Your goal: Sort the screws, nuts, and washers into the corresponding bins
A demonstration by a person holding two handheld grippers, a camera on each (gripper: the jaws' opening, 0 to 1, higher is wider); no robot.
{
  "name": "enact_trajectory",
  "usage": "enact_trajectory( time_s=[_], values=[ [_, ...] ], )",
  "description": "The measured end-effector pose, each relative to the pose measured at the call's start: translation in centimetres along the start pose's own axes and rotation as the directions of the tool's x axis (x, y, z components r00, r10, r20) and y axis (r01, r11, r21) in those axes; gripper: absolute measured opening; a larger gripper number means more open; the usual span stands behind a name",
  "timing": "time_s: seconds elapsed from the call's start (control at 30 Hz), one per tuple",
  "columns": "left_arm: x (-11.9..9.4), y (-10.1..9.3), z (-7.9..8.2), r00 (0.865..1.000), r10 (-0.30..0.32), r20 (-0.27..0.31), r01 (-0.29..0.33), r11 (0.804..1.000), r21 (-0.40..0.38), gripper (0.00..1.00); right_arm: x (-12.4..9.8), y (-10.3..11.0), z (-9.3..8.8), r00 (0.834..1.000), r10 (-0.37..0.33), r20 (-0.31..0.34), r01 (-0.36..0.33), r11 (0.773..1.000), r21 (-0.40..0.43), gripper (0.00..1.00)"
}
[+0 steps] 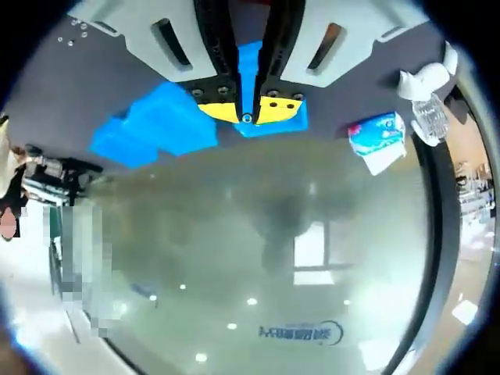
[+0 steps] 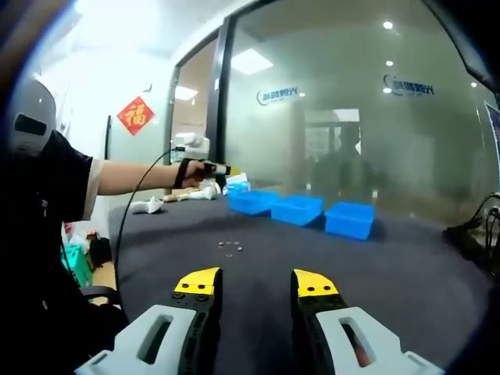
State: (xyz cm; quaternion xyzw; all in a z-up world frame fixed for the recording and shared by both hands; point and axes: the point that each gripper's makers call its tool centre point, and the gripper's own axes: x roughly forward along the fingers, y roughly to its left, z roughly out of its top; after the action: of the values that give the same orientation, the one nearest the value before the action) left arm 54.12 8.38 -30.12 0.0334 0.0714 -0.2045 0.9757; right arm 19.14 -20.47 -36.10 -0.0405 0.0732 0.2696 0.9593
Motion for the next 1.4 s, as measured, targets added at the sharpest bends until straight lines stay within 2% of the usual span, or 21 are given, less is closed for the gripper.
enact_trajectory(
  time_s=[0.1, 0.17, 0.3, 0.4, 0.5, 0.57, 0.63, 0.67, 0.73, 1.0, 1.07, 1.1, 1.27, 1.4],
  values=[
    [1.1, 0.7, -1.2, 0.999, 0.011, -0.031, -0.012, 0.999, -0.047, 0.06, -0.1, 0.1, -0.1, 1.000, 0.000, -0.002, 0.000, 1.000, -0.001, 0.31],
    [1.3, 0.9, -1.5, 0.999, 0.016, -0.034, -0.018, 0.999, -0.050, 0.06, -0.1, 0.1, -0.1, 1.000, 0.000, -0.005, 0.000, 1.000, 0.000, 0.31],
    [1.5, 0.7, -1.8, 0.999, 0.019, -0.040, -0.021, 0.999, -0.039, 0.06, -0.2, 0.0, -0.1, 1.000, -0.004, -0.005, 0.004, 1.000, 0.002, 0.31],
    [1.5, 0.3, -1.7, 0.999, 0.015, -0.029, -0.016, 0.998, -0.062, 0.06, -0.3, -0.1, -0.1, 1.000, -0.008, -0.005, 0.008, 1.000, 0.002, 0.31],
    [1.6, -0.2, -2.0, 0.999, 0.007, -0.034, -0.008, 0.999, -0.041, 0.06, -0.3, -0.1, -0.1, 1.000, -0.008, -0.007, 0.008, 1.000, 0.002, 0.31],
    [1.6, -0.3, -2.1, 0.999, 0.008, -0.037, -0.009, 1.000, -0.027, 0.12, -0.3, -0.1, 0.0, 1.000, -0.007, -0.007, 0.007, 1.000, 0.001, 0.31],
    [1.6, -0.4, -2.8, 0.997, 0.008, -0.074, -0.006, 1.000, 0.022, 0.27, -0.3, -0.1, 0.0, 1.000, -0.006, -0.008, 0.006, 1.000, 0.000, 0.31],
    [1.6, -0.8, -2.8, 0.998, -0.006, -0.069, 0.008, 1.000, 0.025, 0.32, -0.3, 0.0, 0.0, 1.000, -0.005, -0.009, 0.005, 1.000, -0.001, 0.31],
    [1.3, -1.1, -3.0, 0.997, -0.015, -0.073, 0.017, 0.999, 0.027, 0.34, -0.3, 0.0, 0.0, 1.000, -0.004, -0.008, 0.004, 1.000, 0.000, 0.31],
    [-0.1, -0.9, -2.7, 0.999, -0.026, -0.047, 0.025, 0.999, -0.020, 0.36, -0.1, 0.3, 0.0, 1.000, 0.002, -0.011, -0.002, 1.000, -0.004, 0.31],
    [-0.6, -0.6, -2.4, 0.999, -0.020, -0.031, 0.019, 0.999, -0.029, 0.35, -0.1, 0.3, 0.1, 1.000, 0.002, -0.010, -0.002, 1.000, -0.006, 0.31],
    [-0.9, -0.6, -1.9, 1.000, -0.024, -0.004, 0.024, 0.998, -0.059, 0.35, -0.1, 0.4, 0.2, 1.000, 0.003, -0.009, -0.003, 1.000, -0.006, 0.31],
    [-3.2, -0.9, -1.6, 0.999, -0.047, 0.017, 0.048, 0.996, -0.082, 0.36, -0.1, 0.4, 0.4, 1.000, 0.004, -0.006, -0.004, 1.000, -0.010, 0.31],
    [-5.7, -1.3, -2.0, 0.998, -0.056, 0.032, 0.057, 0.997, -0.047, 0.36, 0.0, 0.6, 0.5, 1.000, 0.004, -0.003, -0.004, 1.000, -0.011, 0.31]
  ],
)
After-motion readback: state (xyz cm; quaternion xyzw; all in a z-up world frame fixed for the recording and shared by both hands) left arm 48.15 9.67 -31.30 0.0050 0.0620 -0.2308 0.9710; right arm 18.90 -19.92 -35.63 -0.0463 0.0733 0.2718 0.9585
